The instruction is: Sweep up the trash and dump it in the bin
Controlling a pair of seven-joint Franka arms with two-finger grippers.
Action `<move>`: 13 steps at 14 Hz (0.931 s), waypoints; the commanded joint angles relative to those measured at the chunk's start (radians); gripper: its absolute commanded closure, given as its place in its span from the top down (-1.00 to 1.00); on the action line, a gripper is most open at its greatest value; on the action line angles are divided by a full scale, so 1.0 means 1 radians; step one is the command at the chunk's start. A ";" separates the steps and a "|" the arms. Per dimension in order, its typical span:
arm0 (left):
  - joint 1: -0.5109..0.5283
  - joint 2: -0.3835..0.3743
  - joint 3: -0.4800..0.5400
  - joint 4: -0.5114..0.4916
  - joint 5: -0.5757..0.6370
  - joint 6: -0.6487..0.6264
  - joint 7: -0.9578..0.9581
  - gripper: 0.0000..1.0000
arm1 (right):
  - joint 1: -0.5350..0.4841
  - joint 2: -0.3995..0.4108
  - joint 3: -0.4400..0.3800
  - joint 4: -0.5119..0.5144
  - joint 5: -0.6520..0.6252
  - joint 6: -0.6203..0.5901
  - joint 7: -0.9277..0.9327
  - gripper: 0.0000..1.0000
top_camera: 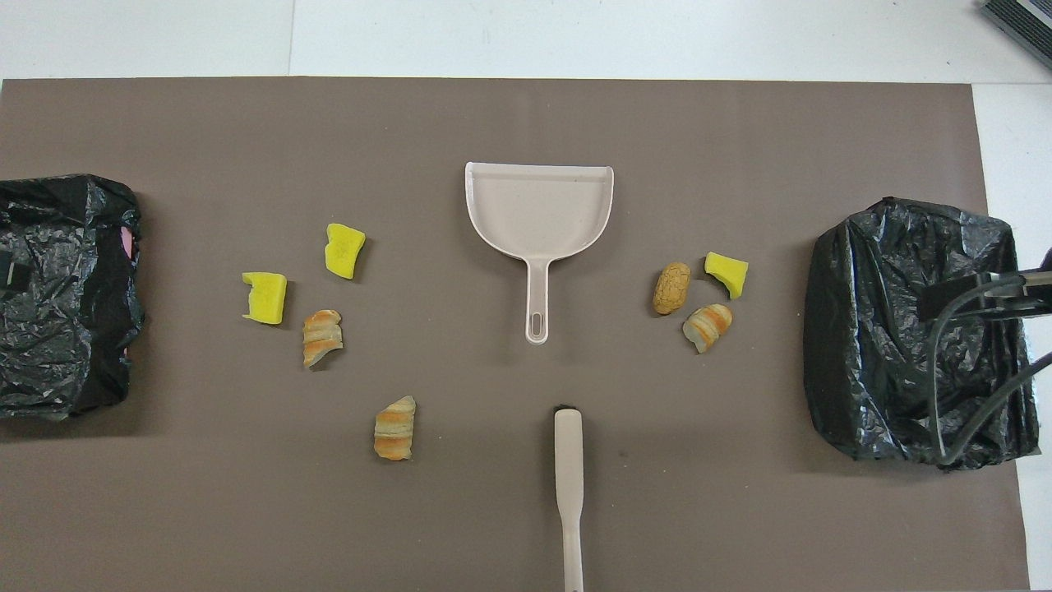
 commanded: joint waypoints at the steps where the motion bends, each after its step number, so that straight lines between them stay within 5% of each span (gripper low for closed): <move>1: -0.009 -0.024 -0.013 -0.028 -0.010 -0.020 -0.002 1.00 | -0.015 -0.017 -0.013 -0.003 0.011 0.000 -0.034 1.00; 8: -0.013 -0.044 -0.056 -0.050 -0.013 -0.032 -0.009 1.00 | -0.017 -0.015 -0.021 0.000 0.004 0.040 -0.031 1.00; 13: -0.011 -0.146 -0.108 -0.206 -0.020 -0.012 -0.008 1.00 | -0.030 -0.018 -0.026 -0.028 0.013 0.063 -0.034 1.00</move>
